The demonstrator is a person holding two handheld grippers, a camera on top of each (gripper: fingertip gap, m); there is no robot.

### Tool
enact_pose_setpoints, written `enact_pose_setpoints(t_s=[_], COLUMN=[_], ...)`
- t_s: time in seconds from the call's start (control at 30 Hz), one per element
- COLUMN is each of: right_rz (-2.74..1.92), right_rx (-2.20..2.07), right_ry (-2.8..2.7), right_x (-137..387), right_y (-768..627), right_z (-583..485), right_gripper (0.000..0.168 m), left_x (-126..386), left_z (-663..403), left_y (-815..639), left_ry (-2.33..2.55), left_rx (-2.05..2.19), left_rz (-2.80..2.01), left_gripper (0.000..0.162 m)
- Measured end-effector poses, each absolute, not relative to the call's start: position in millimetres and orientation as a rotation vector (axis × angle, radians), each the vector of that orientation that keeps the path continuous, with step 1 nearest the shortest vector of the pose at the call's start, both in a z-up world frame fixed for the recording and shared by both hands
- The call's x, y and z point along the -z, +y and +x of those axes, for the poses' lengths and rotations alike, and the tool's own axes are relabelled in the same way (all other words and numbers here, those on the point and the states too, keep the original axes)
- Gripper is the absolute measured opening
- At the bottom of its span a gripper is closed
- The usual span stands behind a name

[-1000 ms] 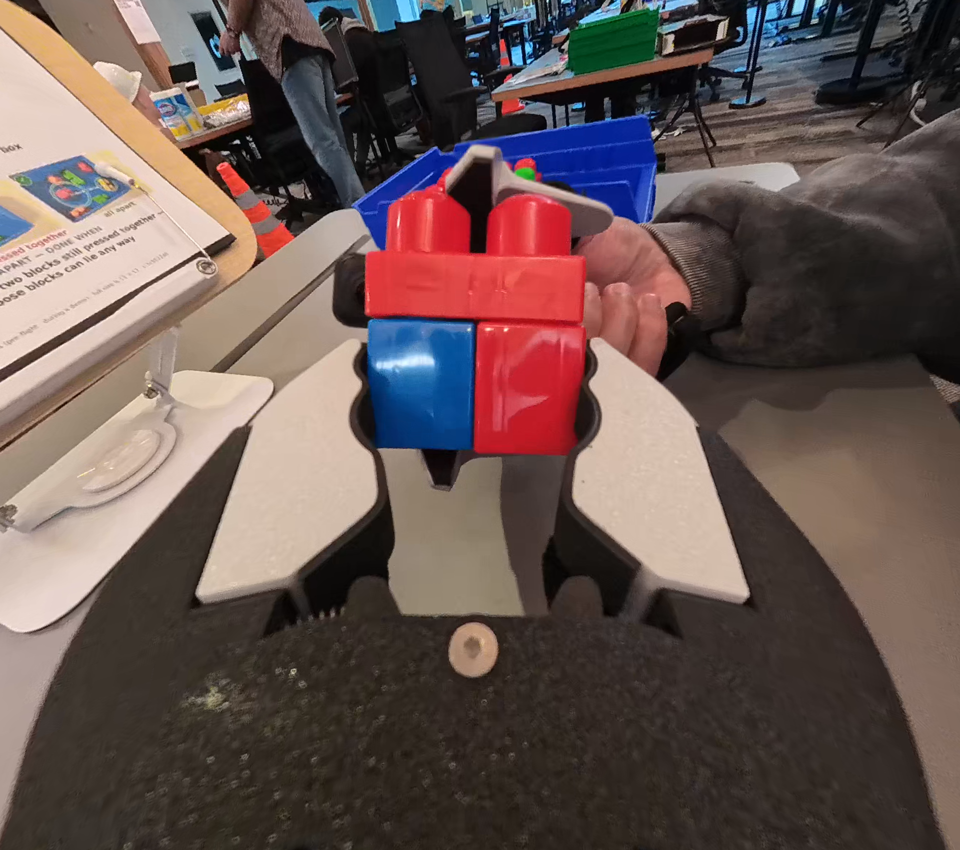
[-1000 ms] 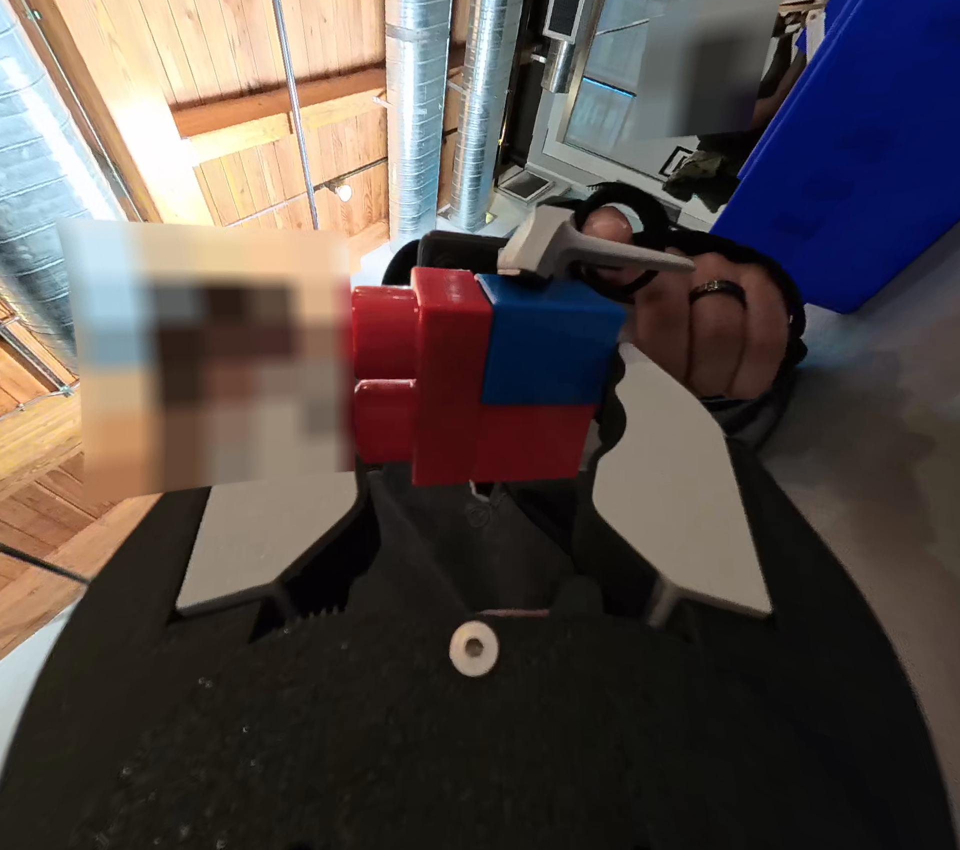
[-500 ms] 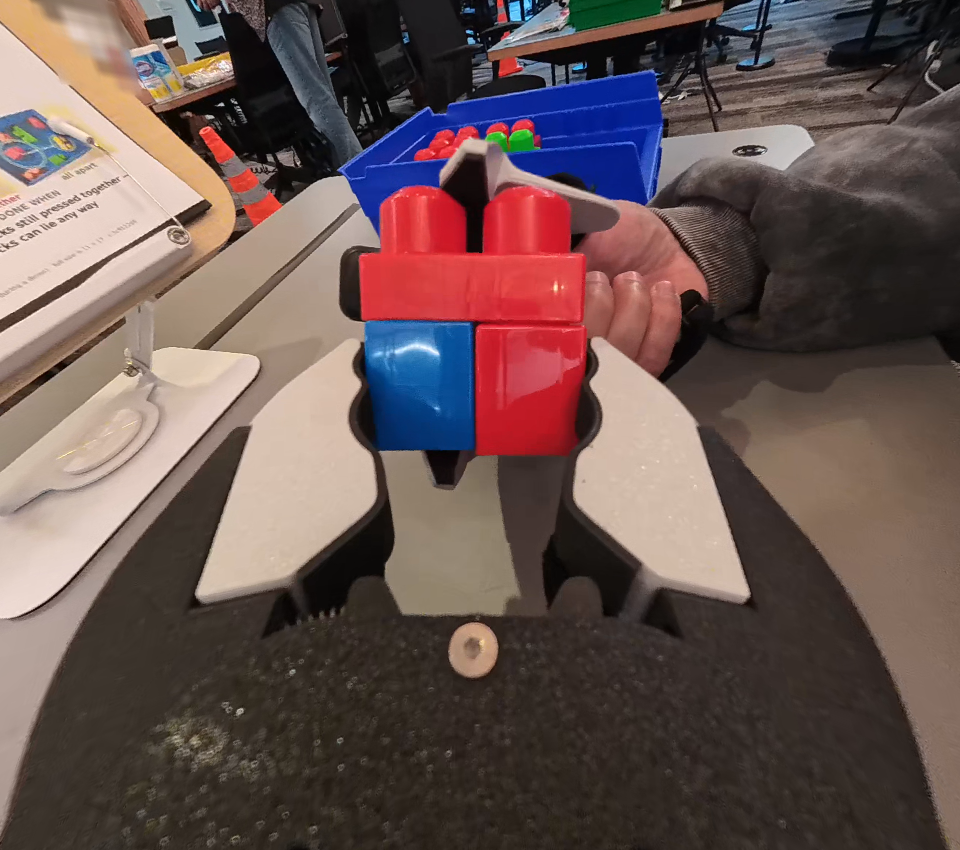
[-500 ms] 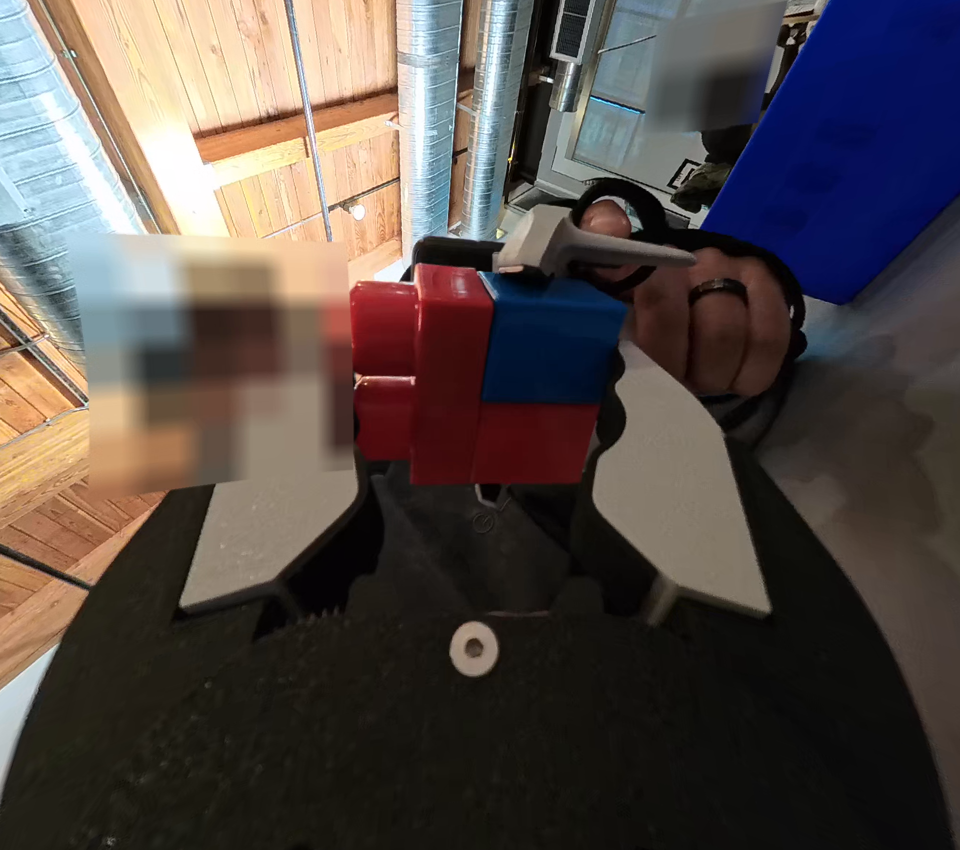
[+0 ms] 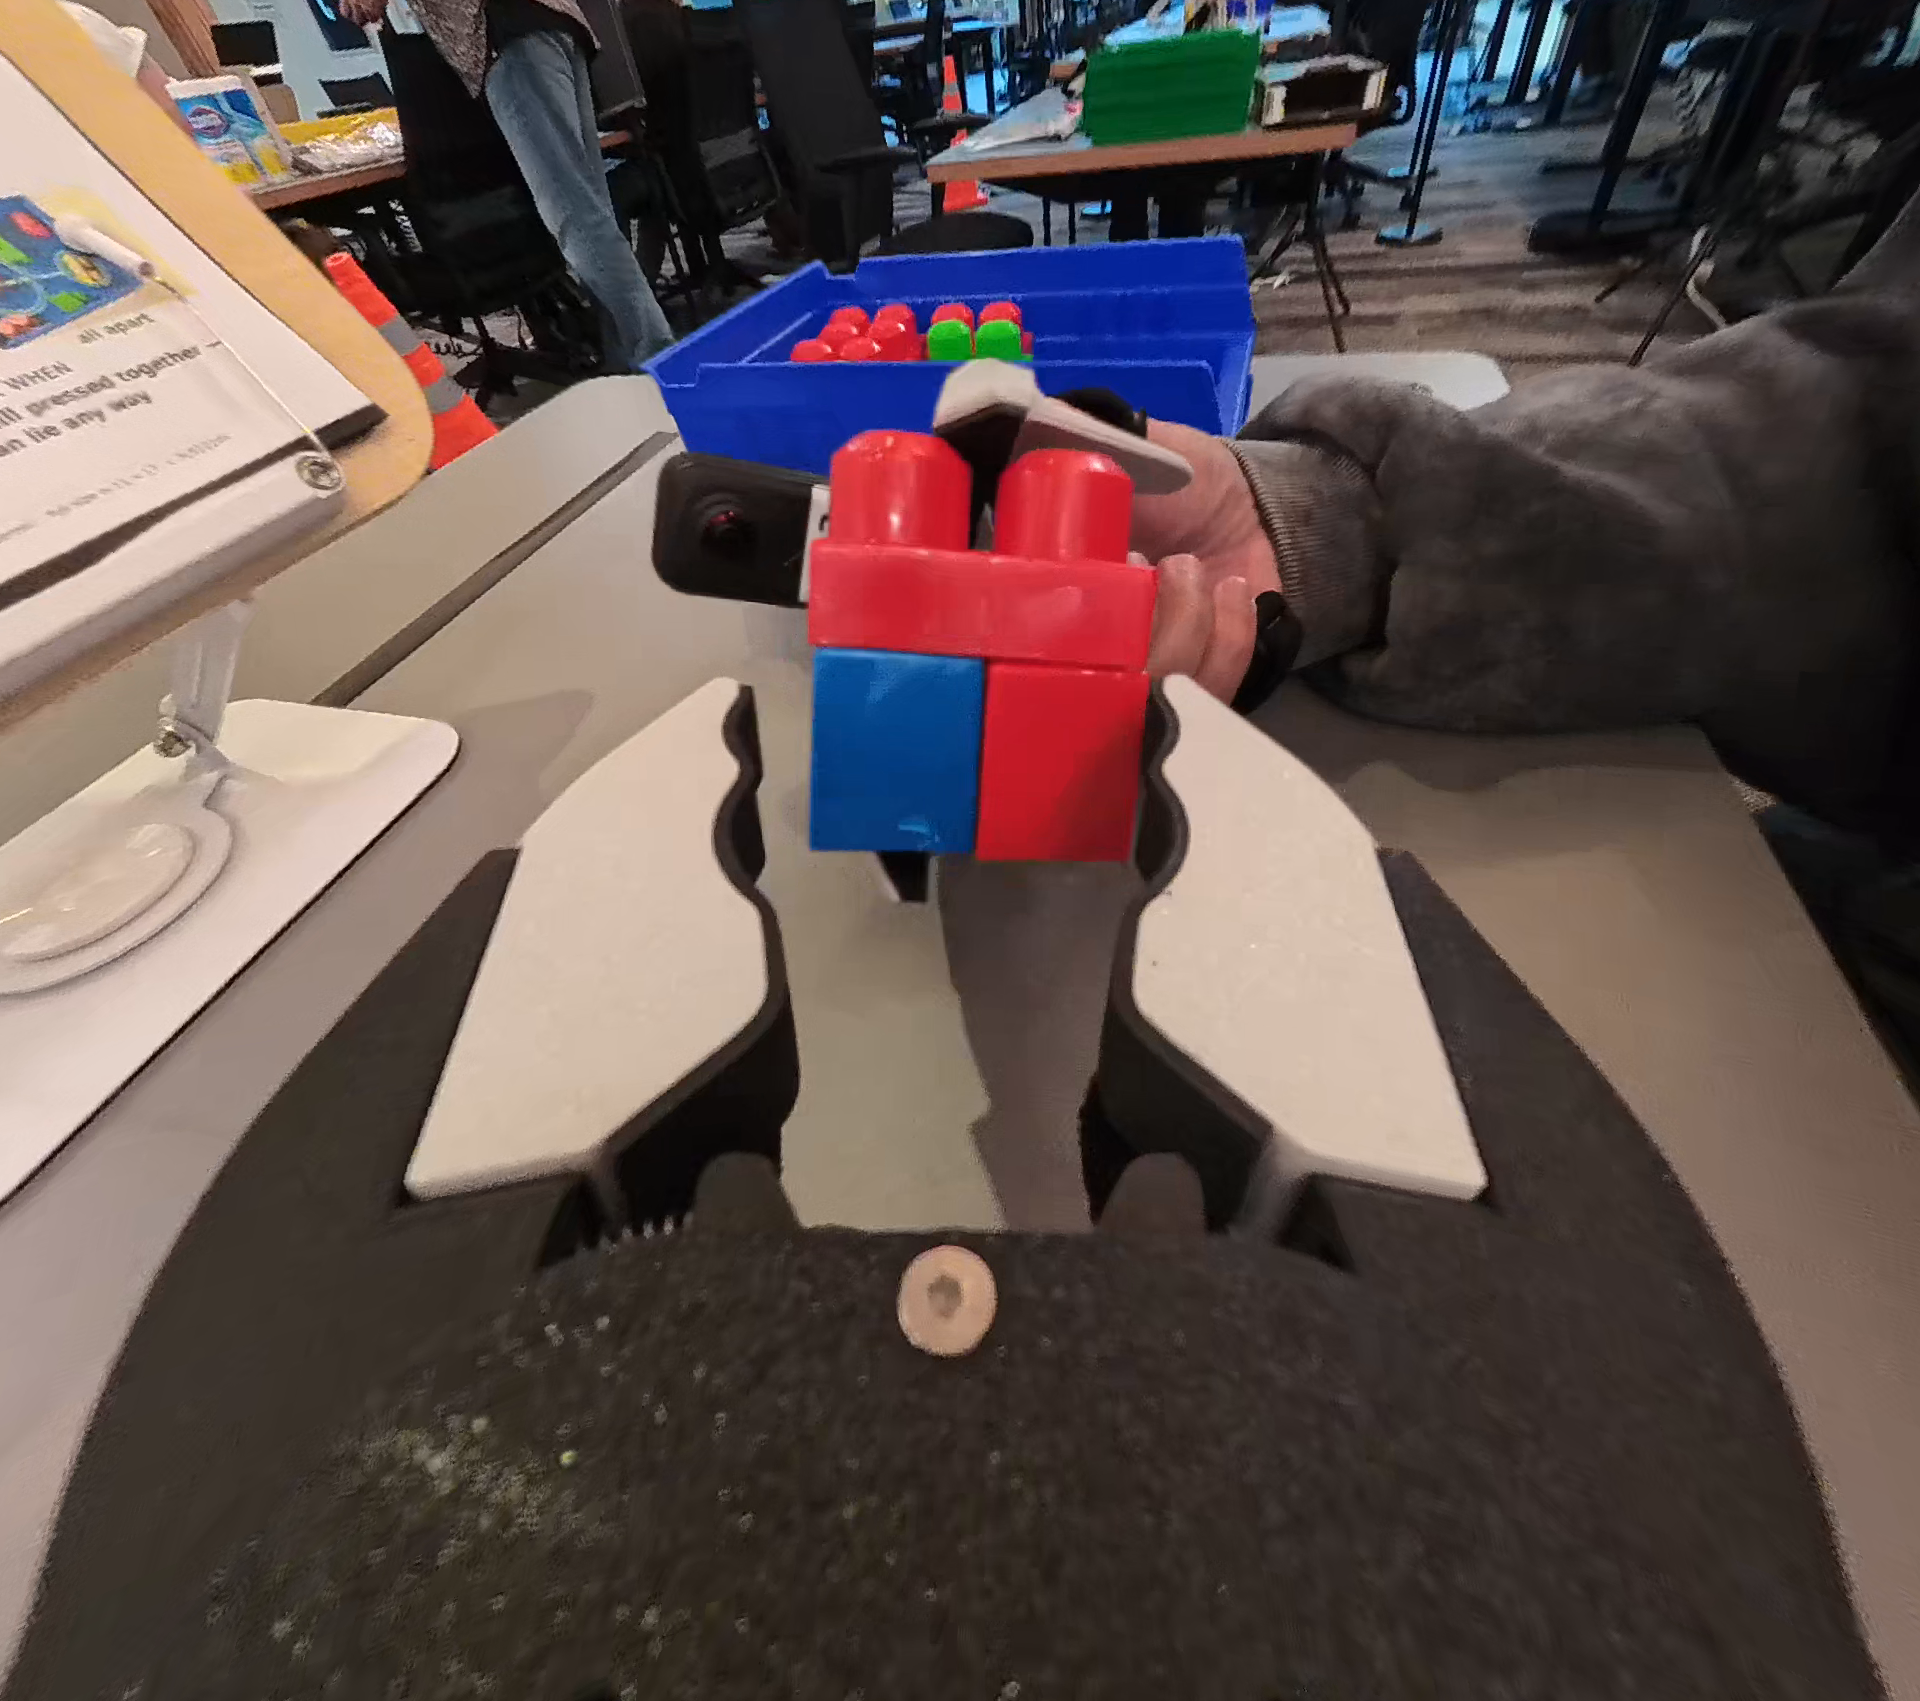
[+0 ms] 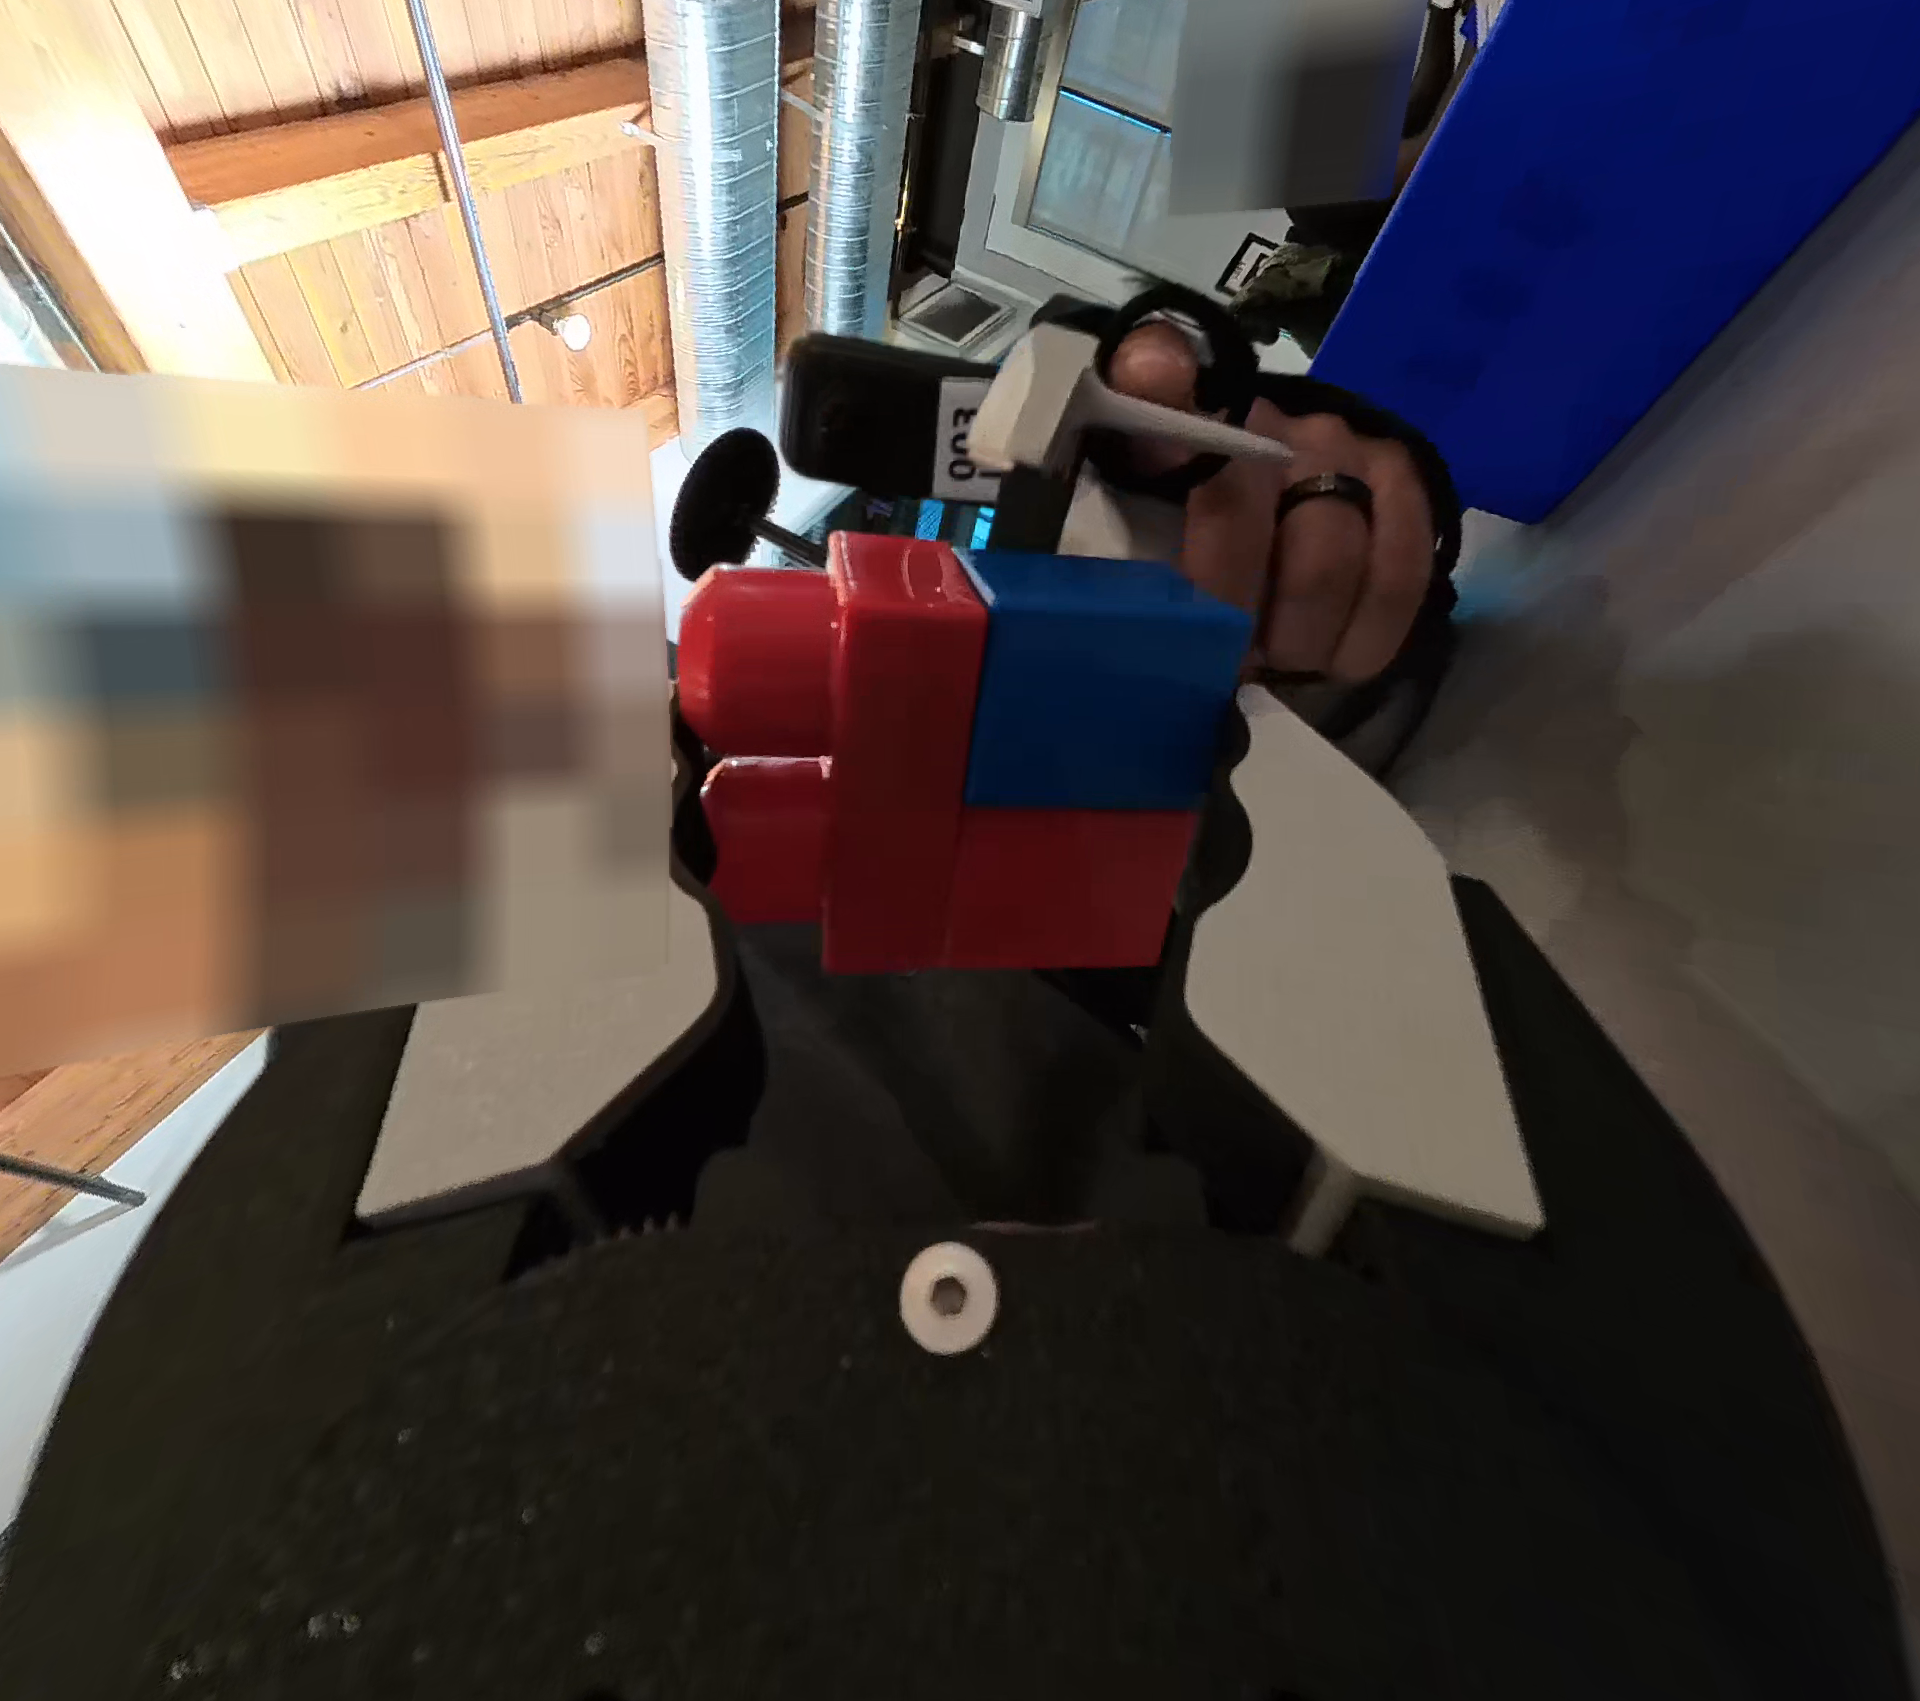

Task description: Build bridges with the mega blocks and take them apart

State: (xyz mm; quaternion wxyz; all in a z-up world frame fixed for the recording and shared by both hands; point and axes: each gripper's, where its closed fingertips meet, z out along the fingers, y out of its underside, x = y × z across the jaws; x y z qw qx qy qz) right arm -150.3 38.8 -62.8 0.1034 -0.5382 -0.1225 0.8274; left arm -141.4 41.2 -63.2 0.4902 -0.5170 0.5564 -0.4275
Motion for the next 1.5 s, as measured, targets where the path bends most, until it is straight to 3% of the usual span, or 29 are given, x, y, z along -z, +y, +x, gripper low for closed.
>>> enact_pose_setpoints(t_s=[0.03,0.4,0.7,0.87,1.0,1.2,1.5], right_rz=[-1.589,-1.734,-1.786,-1.714,-1.698,-1.654,-1.579], right_rx=[-2.440,-2.497,-2.371,-2.266,-1.960,-1.511,-1.433], right_ry=[-0.380,-0.761,-0.885,-0.678,-0.549,-0.544,-0.516], right_x=[61.9,71.0,77.8,66.8,63.5,62.5,55.4], right_y=[37.0,-13.9,-21.2,12.7,48.7,66.2,62.5], right_z=[-150.3,-173.1,-175.3,-161.8,-140.1,-130.7,-159.1], right_gripper=[0.093,0.093,0.094,0.090,0.092,0.083,0.038], left_x=[62.4,98.3,100.4,91.5,78.2,49.8,48.5], left_z=[-142.9,-144.3,-147.1,-146.8,-148.2,-157.4,-150.5], left_y=[43.3,-3.3,-13.1,3.5,29.4,65.1,61.3], left_ry=[1.342,1.663,1.719,1.626,1.444,1.052,0.962], left_rx=[1.055,1.339,1.395,1.406,1.450,1.721,1.847], left_rz=[-1.265,-1.339,-1.321,-1.351,-1.405,-1.418,-1.394], left_gripper=[0.070,0.075,0.052,0.038,0.036,0.036,0.036])
